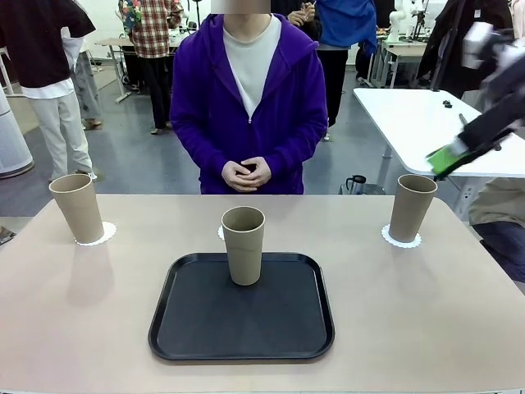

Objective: Place coasters on the table and set cups on them.
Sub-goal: Take one Reusable plastic cup from the Flat Tray and place it on a coaster set by the human.

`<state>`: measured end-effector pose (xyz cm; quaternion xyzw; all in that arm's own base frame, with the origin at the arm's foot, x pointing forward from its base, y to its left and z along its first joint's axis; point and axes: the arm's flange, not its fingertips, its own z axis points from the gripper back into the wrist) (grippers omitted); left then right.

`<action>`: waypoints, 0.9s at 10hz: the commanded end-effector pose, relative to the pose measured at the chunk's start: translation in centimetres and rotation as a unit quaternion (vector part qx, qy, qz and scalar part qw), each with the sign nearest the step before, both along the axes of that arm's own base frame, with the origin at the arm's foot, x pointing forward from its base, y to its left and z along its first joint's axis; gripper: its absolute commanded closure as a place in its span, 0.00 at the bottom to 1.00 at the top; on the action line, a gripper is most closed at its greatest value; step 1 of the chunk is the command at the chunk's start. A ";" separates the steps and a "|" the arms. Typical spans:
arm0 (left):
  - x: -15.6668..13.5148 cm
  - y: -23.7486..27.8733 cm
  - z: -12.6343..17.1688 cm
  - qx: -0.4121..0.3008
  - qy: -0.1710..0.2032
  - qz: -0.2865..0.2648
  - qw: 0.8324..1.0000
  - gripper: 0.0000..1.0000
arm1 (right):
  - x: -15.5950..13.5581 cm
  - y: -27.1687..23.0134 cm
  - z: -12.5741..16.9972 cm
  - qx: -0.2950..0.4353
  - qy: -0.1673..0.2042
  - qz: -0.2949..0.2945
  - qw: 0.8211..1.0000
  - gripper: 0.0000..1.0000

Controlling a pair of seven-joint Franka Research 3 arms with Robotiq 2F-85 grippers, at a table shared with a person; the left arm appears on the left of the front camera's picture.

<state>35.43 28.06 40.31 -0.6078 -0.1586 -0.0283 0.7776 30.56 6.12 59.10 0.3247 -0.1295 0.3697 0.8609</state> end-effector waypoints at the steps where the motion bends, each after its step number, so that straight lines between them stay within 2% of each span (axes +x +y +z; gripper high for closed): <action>1: -0.3 0.1 0.1 0.000 -0.004 -0.001 1.000 0.00 | 1.1 4.9 -4.2 -0.144 -0.079 0.041 0.986 0.00; 2: -0.3 0.1 0.1 0.000 -0.004 -0.001 1.000 0.00 | 1.6 6.7 -5.0 -0.182 -0.099 0.041 0.977 0.00; 3: -0.3 0.1 0.1 0.000 -0.004 -0.001 1.000 0.00 | 2.9 7.2 -5.5 -0.190 -0.116 0.018 0.975 0.00; 5: -0.3 0.1 0.1 0.000 -0.004 -0.001 1.000 0.00 | 6.0 5.9 -6.5 -0.183 -0.101 -0.008 0.978 0.00; 7: -0.3 0.1 0.1 0.000 -0.004 -0.001 1.000 0.00 | 7.9 5.0 -8.6 -0.158 -0.062 0.001 0.986 0.00; 8: -0.3 0.1 0.1 0.000 -0.004 -0.001 1.000 0.00 | 6.1 5.5 -7.5 -0.190 -0.106 0.004 0.976 0.00; 9: -0.3 0.1 0.1 0.000 -0.004 -0.001 1.000 0.00 | 6.1 5.5 -7.5 -0.190 -0.106 0.004 0.976 0.00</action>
